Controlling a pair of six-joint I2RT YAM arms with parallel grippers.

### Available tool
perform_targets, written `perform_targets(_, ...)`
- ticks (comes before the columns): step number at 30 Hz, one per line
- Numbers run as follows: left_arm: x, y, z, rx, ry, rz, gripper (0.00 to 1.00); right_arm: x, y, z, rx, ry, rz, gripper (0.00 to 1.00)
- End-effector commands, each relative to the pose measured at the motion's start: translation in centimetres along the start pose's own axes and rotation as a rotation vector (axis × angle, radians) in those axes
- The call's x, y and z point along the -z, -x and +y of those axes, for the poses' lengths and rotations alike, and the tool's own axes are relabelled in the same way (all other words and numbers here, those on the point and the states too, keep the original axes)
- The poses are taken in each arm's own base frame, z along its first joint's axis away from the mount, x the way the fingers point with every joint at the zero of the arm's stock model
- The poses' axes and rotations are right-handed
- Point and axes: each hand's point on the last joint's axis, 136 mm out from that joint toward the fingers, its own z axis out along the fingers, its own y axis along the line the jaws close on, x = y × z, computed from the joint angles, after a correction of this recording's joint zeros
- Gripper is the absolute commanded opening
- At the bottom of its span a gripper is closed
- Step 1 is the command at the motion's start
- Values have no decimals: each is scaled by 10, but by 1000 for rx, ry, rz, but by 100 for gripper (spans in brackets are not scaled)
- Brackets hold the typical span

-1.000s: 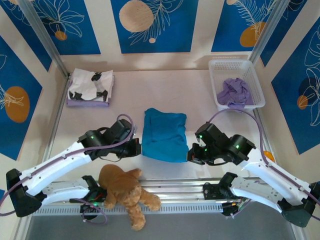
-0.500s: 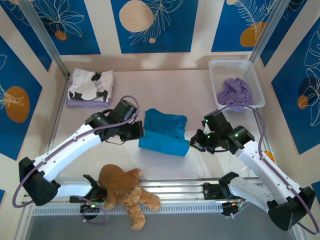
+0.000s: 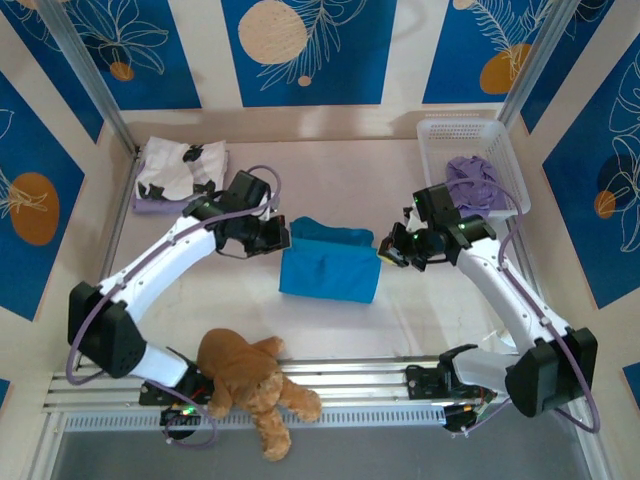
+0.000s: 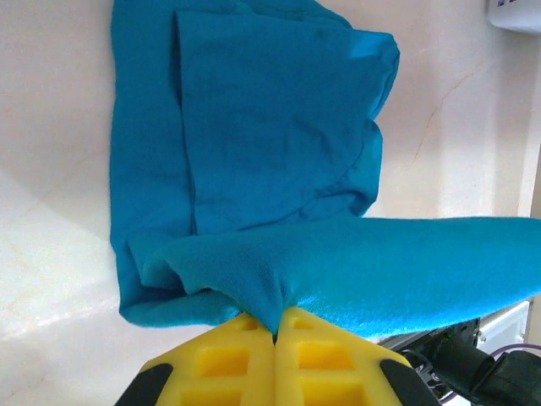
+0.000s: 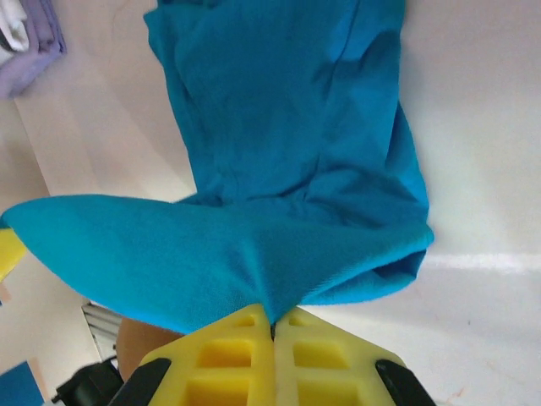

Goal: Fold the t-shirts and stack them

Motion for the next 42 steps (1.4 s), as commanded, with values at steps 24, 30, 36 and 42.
perform_targets(24,-108,130,62,11,49,122,30,-88,144,-2,45,-119,32,49)
perform_targets(30,-93,158,75,54,28,52,51,-64,145,19,87,-125,19,57)
perform_targets(36,-74,147,55,37,-18,27,51,-55,111,35,61,-9,45,58)
perform_targets(42,-95,116,42,49,-56,53,51,-84,91,29,-18,48,112,58)
